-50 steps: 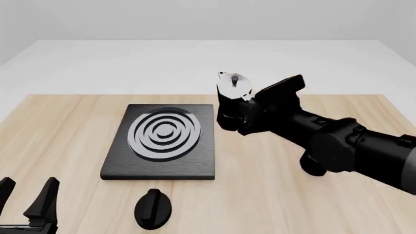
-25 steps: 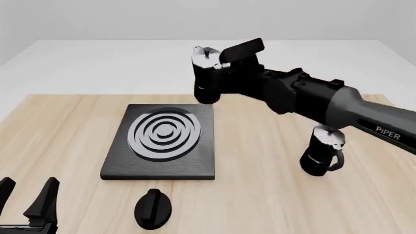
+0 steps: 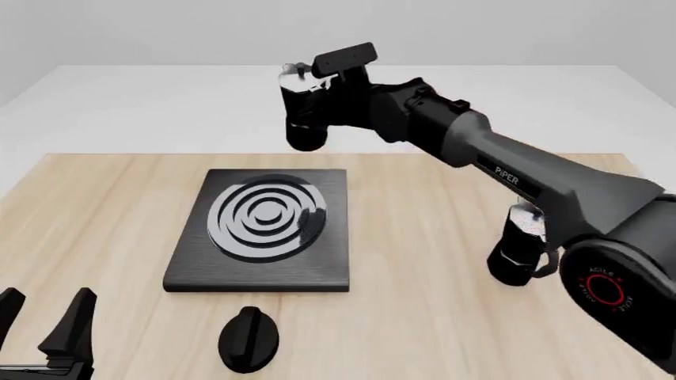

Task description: Put both moka pots on the stove.

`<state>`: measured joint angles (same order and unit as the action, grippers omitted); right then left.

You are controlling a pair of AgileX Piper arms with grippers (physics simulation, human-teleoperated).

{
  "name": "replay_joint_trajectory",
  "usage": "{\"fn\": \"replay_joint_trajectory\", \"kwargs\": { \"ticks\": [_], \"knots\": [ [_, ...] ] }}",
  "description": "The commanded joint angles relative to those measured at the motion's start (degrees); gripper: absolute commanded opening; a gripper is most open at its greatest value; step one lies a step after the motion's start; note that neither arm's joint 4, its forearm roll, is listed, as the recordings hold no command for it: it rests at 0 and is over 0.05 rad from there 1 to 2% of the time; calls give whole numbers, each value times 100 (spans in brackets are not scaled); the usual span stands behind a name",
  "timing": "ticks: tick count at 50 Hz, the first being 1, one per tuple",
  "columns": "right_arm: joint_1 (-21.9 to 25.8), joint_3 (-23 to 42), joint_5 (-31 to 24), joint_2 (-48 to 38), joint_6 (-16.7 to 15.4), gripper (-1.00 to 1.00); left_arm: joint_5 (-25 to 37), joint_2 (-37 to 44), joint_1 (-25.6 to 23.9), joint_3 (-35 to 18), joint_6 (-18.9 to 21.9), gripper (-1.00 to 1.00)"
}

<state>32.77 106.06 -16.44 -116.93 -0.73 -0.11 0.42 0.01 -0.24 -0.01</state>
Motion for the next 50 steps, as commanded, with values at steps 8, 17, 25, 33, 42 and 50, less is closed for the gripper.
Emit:
{"fn": "replay_joint_trajectory", "kwargs": {
  "ticks": [8, 17, 25, 33, 42, 50],
  "knots": [
    [106, 1280, -339, -749, 117, -100, 0, 0, 0, 0, 0, 100],
    [212, 1248, -303, -847, 189, -100, 0, -1, 0, 0, 0, 100],
    [262, 1191, -275, -852, 201, -100, 0, 0, 0, 0, 1, 100],
    [256, 1150, -252, -858, 175, -100, 0, -1, 0, 0, 0, 100],
    [238, 1106, -217, -883, 165, -100, 0, 0, 1, 0, -1, 100],
    [299, 897, -101, -854, 242, -100, 0, 0, 1, 0, -1, 100]
  ]
}}
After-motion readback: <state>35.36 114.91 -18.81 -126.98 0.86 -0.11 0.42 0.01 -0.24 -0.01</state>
